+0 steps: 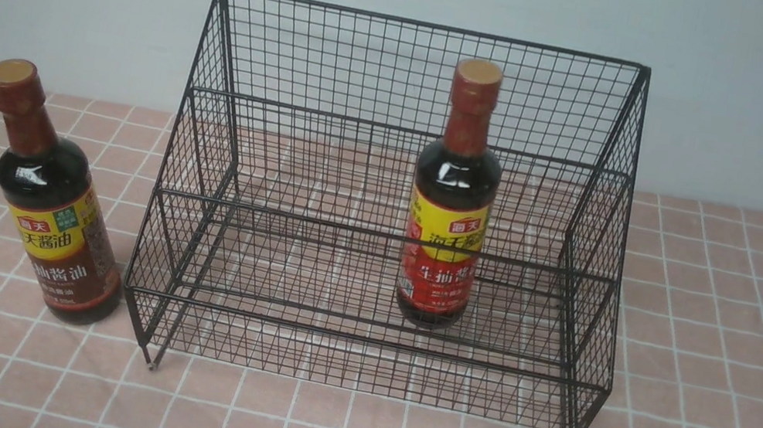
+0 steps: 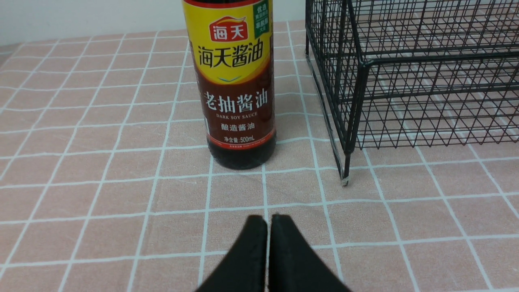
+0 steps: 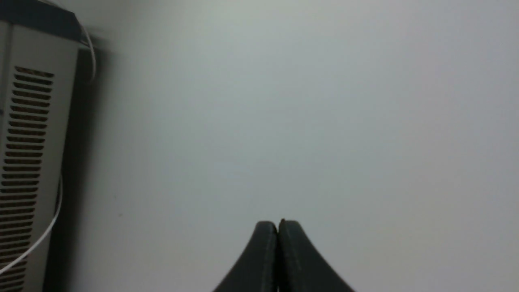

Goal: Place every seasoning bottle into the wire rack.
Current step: Use the left arm to grab the condiment bottle closest to it

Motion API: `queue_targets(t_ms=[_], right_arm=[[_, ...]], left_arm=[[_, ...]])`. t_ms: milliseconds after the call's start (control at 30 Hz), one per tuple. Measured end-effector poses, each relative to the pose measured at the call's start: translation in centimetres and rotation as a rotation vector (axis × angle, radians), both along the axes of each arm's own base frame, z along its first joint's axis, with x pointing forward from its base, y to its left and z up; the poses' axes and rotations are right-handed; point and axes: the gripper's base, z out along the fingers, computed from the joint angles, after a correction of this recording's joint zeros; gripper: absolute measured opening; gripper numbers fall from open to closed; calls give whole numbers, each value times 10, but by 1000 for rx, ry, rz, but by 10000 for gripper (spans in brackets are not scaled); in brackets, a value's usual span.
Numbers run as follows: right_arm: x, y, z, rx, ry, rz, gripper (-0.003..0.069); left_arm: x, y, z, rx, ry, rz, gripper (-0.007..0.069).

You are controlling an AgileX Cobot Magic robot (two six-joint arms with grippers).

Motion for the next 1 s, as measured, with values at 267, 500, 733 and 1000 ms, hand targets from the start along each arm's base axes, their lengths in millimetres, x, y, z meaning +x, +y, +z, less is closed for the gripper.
queue_targets(t_ms=[267, 500, 733, 1000], right_arm=[[-9, 2, 0, -26, -8, 55, -12], [-11, 5, -1, -46, -5, 93, -12], [-28, -2, 11, 250, 154, 205, -12], [-40, -11, 23, 418, 136, 242, -13]], left_arm=[[0, 0, 0, 0, 0, 0, -7], [0, 0, 0, 0, 0, 0, -7], [0, 0, 0, 0, 0, 0, -7], [0, 0, 0, 0, 0, 0, -7]])
